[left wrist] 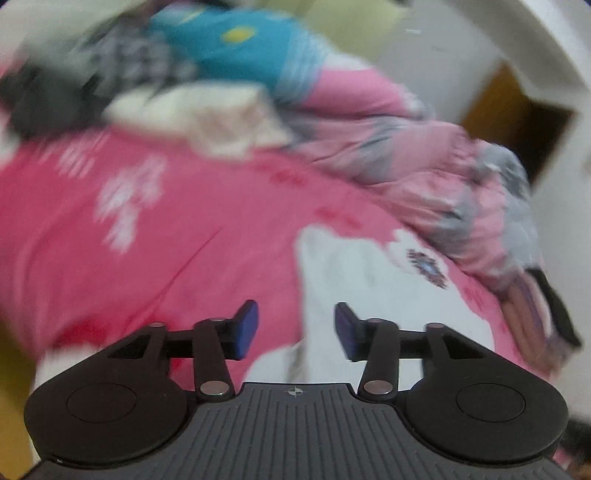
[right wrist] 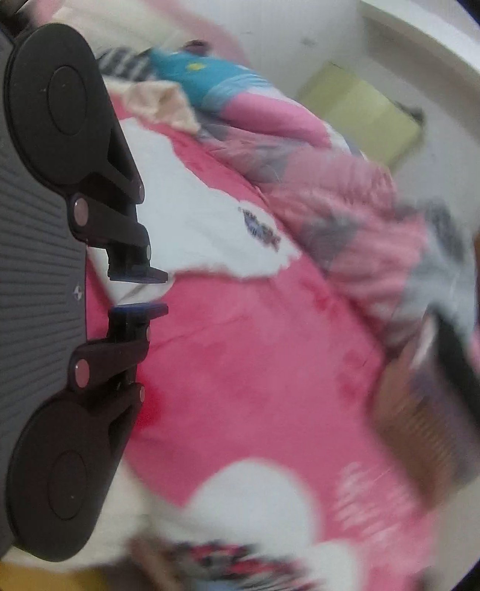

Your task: Fold clothes

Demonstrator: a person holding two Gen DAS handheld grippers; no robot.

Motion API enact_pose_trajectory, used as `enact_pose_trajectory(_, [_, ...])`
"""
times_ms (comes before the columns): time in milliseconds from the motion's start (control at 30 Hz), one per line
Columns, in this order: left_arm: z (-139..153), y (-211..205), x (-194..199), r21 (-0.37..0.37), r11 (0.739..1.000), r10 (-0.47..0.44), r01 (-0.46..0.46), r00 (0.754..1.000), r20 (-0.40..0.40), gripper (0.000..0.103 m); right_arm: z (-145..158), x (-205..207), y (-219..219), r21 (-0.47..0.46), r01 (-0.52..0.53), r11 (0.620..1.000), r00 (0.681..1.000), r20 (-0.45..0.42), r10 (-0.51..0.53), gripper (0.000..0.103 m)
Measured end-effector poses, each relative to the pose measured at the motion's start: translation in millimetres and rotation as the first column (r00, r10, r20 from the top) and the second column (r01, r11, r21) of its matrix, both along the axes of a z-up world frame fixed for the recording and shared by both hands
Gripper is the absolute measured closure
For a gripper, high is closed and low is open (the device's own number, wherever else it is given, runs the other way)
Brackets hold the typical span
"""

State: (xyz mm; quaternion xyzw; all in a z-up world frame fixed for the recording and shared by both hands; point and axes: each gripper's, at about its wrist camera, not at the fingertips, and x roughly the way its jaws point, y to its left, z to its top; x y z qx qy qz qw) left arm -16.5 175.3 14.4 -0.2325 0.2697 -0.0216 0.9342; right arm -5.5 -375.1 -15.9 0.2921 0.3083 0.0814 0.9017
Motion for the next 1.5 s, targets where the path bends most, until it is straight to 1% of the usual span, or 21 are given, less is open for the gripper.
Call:
enact_pose_trajectory(67, [7,-30,12,0.084,0.992,-0.100,0.098,0.995,0.028,0.043,11,7,27,-0.093,-0.072,0.993,0.995,0.062,0.078,0.091])
enact_pose_trajectory(133, [6,-64,26,0.134,0.972,-0.195,0.191,0.981,0.019,0.042,16,16,60,-0.185,-0.132,0.974,0.982,0.108,0.154,0.091])
enact_pose_trajectory(233, [-9,-107,45,0.185,0.932,-0.314,0.311,0.949,-0.013,0.039,10,17,110,-0.368,-0.180,0.912,0.953,0.164,0.254,0.091])
enact_pose_trajectory(300, [-26,-134,55,0.275,0.900,-0.333,0.338,0.941,-0.065,0.037,4,15,141,-0.490,-0.192,0.850,0.929,0.188,0.318,0.091])
enact_pose_trajectory(367, [-50,-153,60,0.374,0.859,-0.315,0.351,0.936,-0.155,0.035,-14,15,165,-0.591,-0.201,0.782,0.921,0.158,0.356,0.089])
enact_pose_trajectory(400, [-57,-156,58,0.392,0.854,-0.305,0.342,0.940,-0.156,0.033,-24,15,174,-0.626,-0.201,0.753,0.920,0.145,0.365,0.084])
enact_pose_trajectory(467, [-65,-159,54,0.410,0.853,-0.289,0.323,0.946,-0.146,0.026,-43,12,183,-0.667,-0.180,0.723,0.921,0.144,0.363,0.083])
enact_pose_trajectory(533, [-66,-158,50,0.413,0.858,-0.277,0.306,0.952,-0.131,0.022,-49,8,188,-0.688,-0.160,0.708,0.923,0.150,0.355,0.083])
enact_pose_trajectory(600, [-65,-158,53,0.399,0.868,-0.261,0.297,0.955,-0.142,0.013,-49,9,188,-0.684,-0.154,0.714,0.925,0.154,0.347,0.082])
enact_pose_trajectory(700, [-65,-161,55,0.404,0.868,-0.248,0.290,0.957,-0.153,0.003,-50,11,182,-0.651,-0.156,0.743,0.927,0.163,0.337,0.080])
enact_pose_trajectory(800, [-65,-164,57,0.409,0.868,-0.235,0.283,0.958,-0.164,0.000,-53,13,181,-0.633,-0.151,0.759,0.929,0.171,0.328,0.077])
enact_pose_trajectory(1067, [-63,-165,58,0.400,0.872,-0.223,0.284,0.955,-0.194,0.000,-51,14,178,-0.602,-0.155,0.783,0.934,0.168,0.315,0.072])
enact_pose_trajectory(1100, [-63,-166,58,0.399,0.872,-0.219,0.282,0.956,-0.197,0.000,-50,14,177,-0.597,-0.160,0.786,0.934,0.166,0.316,0.068])
enact_pose_trajectory(1133, [-62,-166,58,0.399,0.873,-0.216,0.281,0.956,-0.201,0.000,-49,14,176,-0.588,-0.166,0.791,0.934,0.163,0.317,0.060])
enact_pose_trajectory(1167, [-62,-166,58,0.399,0.873,-0.214,0.281,0.955,-0.204,0.000,-49,14,175,-0.574,-0.175,0.800,0.934,0.160,0.319,0.057])
enact_pose_trajectory(1200, [-61,-167,59,0.398,0.873,-0.213,0.281,0.955,-0.208,0.000,-47,15,173,-0.559,-0.186,0.808,0.934,0.156,0.323,0.051])
enact_pose_trajectory(1233, [-61,-167,59,0.398,0.873,-0.211,0.282,0.954,-0.212,0.000,-46,15,172,-0.544,-0.200,0.815,0.933,0.150,0.329,0.040])
enact_pose_trajectory(1267, [-60,-167,60,0.398,0.873,-0.209,0.283,0.953,-0.219,0.000,-44,16,172,-0.529,-0.213,0.821,0.931,0.143,0.334,0.033])
enact_pose_trajectory(1333, [-59,-167,61,0.397,0.872,-0.205,0.285,0.951,-0.233,0.000,-40,17,169,-0.499,-0.238,0.834,0.930,0.132,0.344,0.014])
enact_pose_trajectory(1400, [-57,-168,63,0.396,0.874,-0.192,0.281,0.949,-0.250,0.000,-32,16,166,-0.473,-0.244,0.847,0.930,0.134,0.342,0.005])
enact_pose_trajectory(1500, [-55,-170,65,0.395,0.876,-0.173,0.275,0.946,-0.275,0.000,-18,10,164,-0.497,-0.195,0.845,0.930,0.179,0.320,0.001])
